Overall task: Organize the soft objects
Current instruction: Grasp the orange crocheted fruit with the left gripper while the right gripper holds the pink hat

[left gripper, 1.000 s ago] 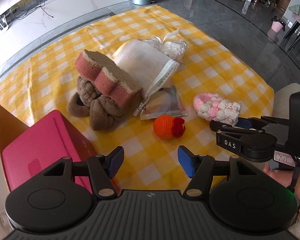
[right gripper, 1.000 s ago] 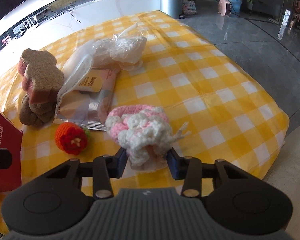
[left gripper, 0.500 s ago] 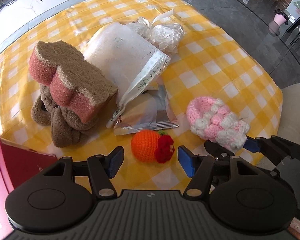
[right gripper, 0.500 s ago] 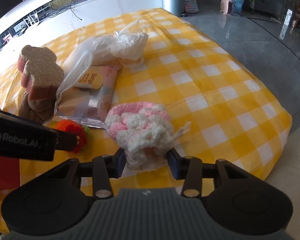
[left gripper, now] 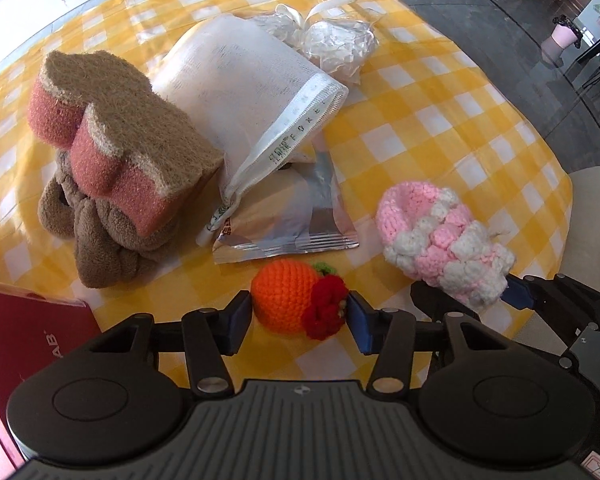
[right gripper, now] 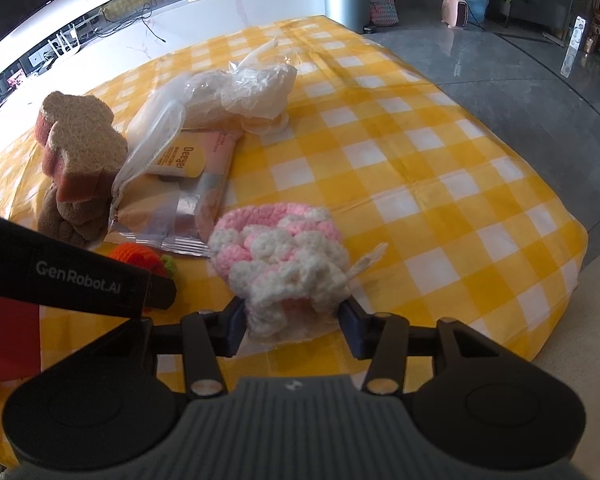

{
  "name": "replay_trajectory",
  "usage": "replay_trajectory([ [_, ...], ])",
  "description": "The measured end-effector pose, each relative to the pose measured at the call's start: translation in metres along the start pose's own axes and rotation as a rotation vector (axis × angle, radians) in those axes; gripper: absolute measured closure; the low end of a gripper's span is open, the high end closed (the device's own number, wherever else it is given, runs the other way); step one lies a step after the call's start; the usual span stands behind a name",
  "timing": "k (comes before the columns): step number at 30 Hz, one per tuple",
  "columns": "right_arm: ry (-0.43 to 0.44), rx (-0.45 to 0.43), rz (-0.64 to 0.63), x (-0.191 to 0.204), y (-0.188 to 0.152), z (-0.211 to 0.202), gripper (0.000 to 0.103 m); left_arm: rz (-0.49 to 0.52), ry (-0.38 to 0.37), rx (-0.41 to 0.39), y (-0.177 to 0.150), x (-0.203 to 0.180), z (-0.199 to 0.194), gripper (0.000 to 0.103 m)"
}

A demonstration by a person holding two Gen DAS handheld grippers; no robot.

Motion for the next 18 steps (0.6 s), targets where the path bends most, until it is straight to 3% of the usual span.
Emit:
replay_trajectory([
  [11, 0.031, -0.075, -0.036, 0.01, 0.003, -0.028, 0.057, 0.047, -0.024, -0.101, -0.016, -0.003, -0.066, 0.045],
  [15, 0.093, -0.112, -0.02, 0.017, 0.008, -0.039, 0.058, 0.06, -0.077, -0.161, -0.023, -0.003, -0.099, 0.045],
  [18, 0.166, -0.144, 0.012, 0.023, 0.013, -0.052, 0.065, 0.053, -0.099, -0.23, -0.028, 0.003, -0.127, 0.045],
])
Point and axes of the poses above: each gripper's, at about its wrist camera, not at the fingertips, and z roughly the way its jaws point, x to its left, y to its top, the point moved 10 cm from there along z, roughly the way its jaws point, and after that the axes turned 12 degrees about z, right-handed, at the moved point
